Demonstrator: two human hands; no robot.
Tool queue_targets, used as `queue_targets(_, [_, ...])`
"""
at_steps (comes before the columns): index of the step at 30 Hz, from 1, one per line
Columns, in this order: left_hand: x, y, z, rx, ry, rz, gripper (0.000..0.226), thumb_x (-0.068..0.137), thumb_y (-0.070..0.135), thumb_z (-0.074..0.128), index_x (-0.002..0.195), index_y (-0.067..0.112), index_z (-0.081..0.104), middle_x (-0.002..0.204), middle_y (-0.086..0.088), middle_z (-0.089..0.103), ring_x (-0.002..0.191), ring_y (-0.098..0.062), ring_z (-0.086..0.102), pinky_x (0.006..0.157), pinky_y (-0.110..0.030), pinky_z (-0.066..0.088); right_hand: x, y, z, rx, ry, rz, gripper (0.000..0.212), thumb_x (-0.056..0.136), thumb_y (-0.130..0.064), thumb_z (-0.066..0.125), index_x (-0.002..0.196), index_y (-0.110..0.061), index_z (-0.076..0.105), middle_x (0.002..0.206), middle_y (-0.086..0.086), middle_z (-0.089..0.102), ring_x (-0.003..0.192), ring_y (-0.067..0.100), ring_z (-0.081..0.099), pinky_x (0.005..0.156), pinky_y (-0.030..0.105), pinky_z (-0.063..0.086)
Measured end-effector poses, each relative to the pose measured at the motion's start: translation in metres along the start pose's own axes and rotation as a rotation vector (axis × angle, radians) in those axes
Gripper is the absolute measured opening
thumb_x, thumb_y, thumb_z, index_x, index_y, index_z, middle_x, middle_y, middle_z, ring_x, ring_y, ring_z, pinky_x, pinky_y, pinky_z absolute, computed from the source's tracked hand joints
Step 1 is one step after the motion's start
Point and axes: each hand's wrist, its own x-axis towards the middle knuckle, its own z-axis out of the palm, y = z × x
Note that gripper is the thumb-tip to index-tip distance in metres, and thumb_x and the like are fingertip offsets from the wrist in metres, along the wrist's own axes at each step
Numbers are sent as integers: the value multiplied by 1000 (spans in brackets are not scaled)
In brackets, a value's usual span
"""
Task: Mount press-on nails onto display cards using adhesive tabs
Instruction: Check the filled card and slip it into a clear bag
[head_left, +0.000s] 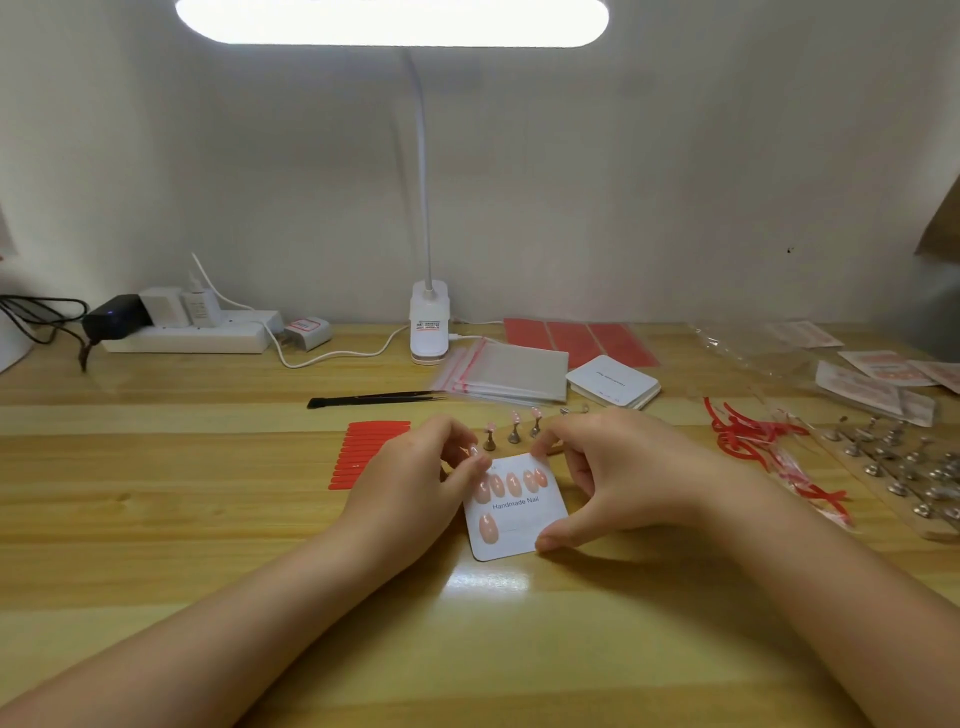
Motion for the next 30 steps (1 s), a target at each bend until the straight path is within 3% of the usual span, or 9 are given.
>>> queue_targets(4, [2, 0, -2, -91, 17, -14, 9, 92, 31, 61, 99, 34, 56, 86, 13, 63, 83, -4, 62, 71, -34, 56, 1, 0, 4, -11, 34, -4, 71, 57, -71, 76, 115, -42, 46, 67, -25, 42, 64, -8, 44, 51, 17, 26])
queue_targets(7, [3, 1, -5, -207, 80, -21, 13, 91, 26, 64, 93, 37, 57, 83, 10, 66, 80, -3, 65, 63, -29, 56, 1, 2, 8, 35, 74, -3, 72, 59, -69, 75, 118, -44, 42, 73, -19, 50, 67, -3, 49, 52, 17, 30])
queue_targets(9, [5, 2, -10, -294, 129, -18, 18, 90, 23, 65, 93, 39, 57, 81, 9, 67, 77, -1, 66, 58, -22, 54, 2, 2, 10, 226, 121, 3, 72, 63, -62, 78, 123, -43, 42, 79, -11, 55, 69, -1, 51, 55, 20, 38])
queue_targets(13, [9, 8, -22, -468, 233, 14, 22, 89, 15, 66, 94, 36, 62, 82, 9, 70, 79, -2, 68, 64, -17, 53, 5, -8, 14, 661, 324, 67, 64, 74, -44, 78, 127, -36, 43, 87, -8, 55, 61, -1, 49, 58, 20, 44])
queue_targets(16, [12, 13, -29, -564, 265, 45, 21, 88, 12, 67, 96, 31, 65, 81, 7, 70, 78, -5, 68, 65, -16, 52, 4, -19, 12, 926, 239, 154, 43, 82, -36, 72, 120, -26, 56, 97, -2, 65, 65, 2, 61, 53, 22, 49])
queue_targets(19, [11, 17, -31, -570, 248, 80, 20, 87, 13, 67, 98, 30, 65, 82, 8, 70, 79, -5, 68, 66, -16, 52, 2, -28, 12, 1168, 160, 125, 11, 92, -17, 63, 102, -17, 69, 83, -4, 73, 67, 13, 69, 48, 24, 53])
queue_targets(22, [9, 21, -35, -508, 269, 116, 18, 89, 19, 64, 102, 32, 65, 88, 14, 71, 84, -4, 68, 68, -19, 54, 2, -34, 9, 1329, 172, 160, 10, 92, -8, 60, 95, -9, 70, 72, -3, 72, 62, 15, 68, 46, 25, 53])
queue_targets(25, [9, 24, -44, -360, 398, 211, 20, 94, 21, 59, 111, 25, 66, 96, 7, 70, 90, -9, 66, 77, -28, 55, 2, -34, 3, 1426, 219, 183, 9, 90, -7, 61, 93, -8, 70, 70, -1, 71, 61, 15, 68, 46, 25, 51])
queue_targets(30, [7, 34, -54, -253, 478, 350, 28, 88, 16, 65, 116, 13, 64, 92, -1, 68, 84, -8, 63, 75, -20, 52, -2, -35, -9, 1540, 320, 197, 8, 90, -8, 61, 92, -7, 69, 75, 7, 73, 65, 23, 70, 46, 24, 51])
